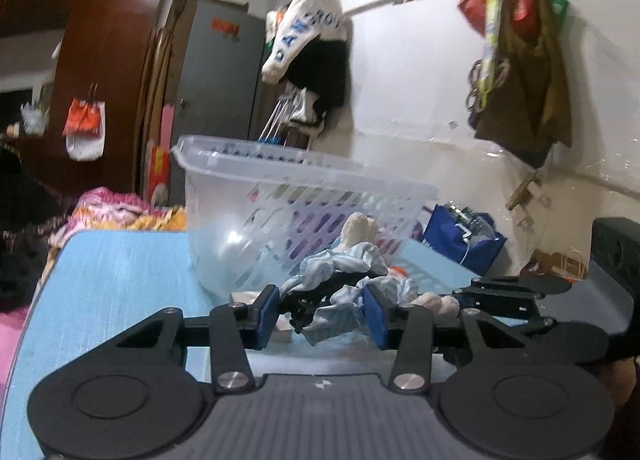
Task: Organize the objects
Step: 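Grasp the grey cloth with the left tool while the right tool grasps the plush toy, then lift the plush toy and cloth with both tools and lower them into the basket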
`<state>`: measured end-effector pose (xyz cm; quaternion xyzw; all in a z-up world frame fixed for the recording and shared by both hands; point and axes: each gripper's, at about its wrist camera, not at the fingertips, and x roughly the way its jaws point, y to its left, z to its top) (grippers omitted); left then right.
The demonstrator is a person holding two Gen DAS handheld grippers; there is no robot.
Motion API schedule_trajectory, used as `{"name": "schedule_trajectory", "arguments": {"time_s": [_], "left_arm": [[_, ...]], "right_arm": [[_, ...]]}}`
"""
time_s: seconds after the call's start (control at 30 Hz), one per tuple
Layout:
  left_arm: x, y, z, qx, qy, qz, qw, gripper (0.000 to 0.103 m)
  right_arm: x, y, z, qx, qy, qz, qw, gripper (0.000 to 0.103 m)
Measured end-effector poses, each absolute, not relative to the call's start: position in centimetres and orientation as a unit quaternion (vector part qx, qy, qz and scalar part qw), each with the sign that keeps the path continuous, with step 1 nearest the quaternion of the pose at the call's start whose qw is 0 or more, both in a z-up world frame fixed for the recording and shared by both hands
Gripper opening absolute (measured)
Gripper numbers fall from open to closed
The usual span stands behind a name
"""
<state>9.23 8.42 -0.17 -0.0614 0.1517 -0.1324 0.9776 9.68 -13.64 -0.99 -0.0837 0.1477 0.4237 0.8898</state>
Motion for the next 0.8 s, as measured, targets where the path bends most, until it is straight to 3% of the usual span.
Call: {"name": "schedule_trajectory", "arguments": {"time_s": [0.3, 0.8], "left_arm": [[7.4, 7.1, 1.4, -0.048, 0.103, -0.157, 0.981, 0.049], [8.7, 4.9, 10.0, 0.005, 0.033, -0.150, 0.988, 0.049]], "right_arm": [[8.8, -14.6, 1.3, -0.101, 0.099, 0.422, 0.895, 0.042], [12.5, -14.6, 9.5, -0.125, 0.057, 0.432, 0.891, 0.041]]}}
